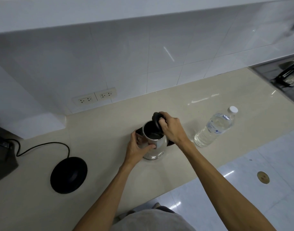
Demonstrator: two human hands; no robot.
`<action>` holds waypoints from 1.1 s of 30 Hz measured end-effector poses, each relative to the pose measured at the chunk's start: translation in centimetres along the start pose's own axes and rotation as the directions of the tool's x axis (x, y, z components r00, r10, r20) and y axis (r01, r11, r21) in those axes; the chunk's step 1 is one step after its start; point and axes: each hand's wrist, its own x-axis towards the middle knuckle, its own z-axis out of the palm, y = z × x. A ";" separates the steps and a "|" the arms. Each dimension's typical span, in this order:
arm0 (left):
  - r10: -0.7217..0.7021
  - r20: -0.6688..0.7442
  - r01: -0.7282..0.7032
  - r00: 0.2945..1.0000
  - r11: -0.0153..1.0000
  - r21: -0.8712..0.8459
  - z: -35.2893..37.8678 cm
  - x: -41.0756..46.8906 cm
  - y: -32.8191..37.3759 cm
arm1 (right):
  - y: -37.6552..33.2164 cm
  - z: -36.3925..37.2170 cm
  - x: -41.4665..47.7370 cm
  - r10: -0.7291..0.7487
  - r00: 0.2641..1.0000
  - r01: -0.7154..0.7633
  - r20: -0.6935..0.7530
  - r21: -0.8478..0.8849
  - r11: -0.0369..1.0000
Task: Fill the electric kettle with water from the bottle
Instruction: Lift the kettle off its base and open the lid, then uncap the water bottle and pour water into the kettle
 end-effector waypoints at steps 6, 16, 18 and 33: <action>-0.002 0.015 0.002 1.000 1.000 0.004 0.0 0.0 0.1 | 4.2 -3.0 -1.3 0.162 0.987 -0.145 0.003 0.460 0.876; -0.002 0.014 0.002 1.000 1.000 -0.024 0.5 -0.6 -0.4 | 8.3 -5.0 -3.2 0.225 0.973 -0.213 0.053 0.589 0.780; -0.001 0.003 0.001 1.000 0.999 -0.042 0.7 -0.9 -0.7 | 8.6 -5.5 -3.5 0.246 0.968 -0.231 0.050 0.561 0.795; -0.130 -0.113 0.133 0.985 0.991 0.028 2.3 -5.6 -3.7 | 8.4 -17.5 -1.5 0.250 0.819 -0.440 -0.517 -0.285 0.852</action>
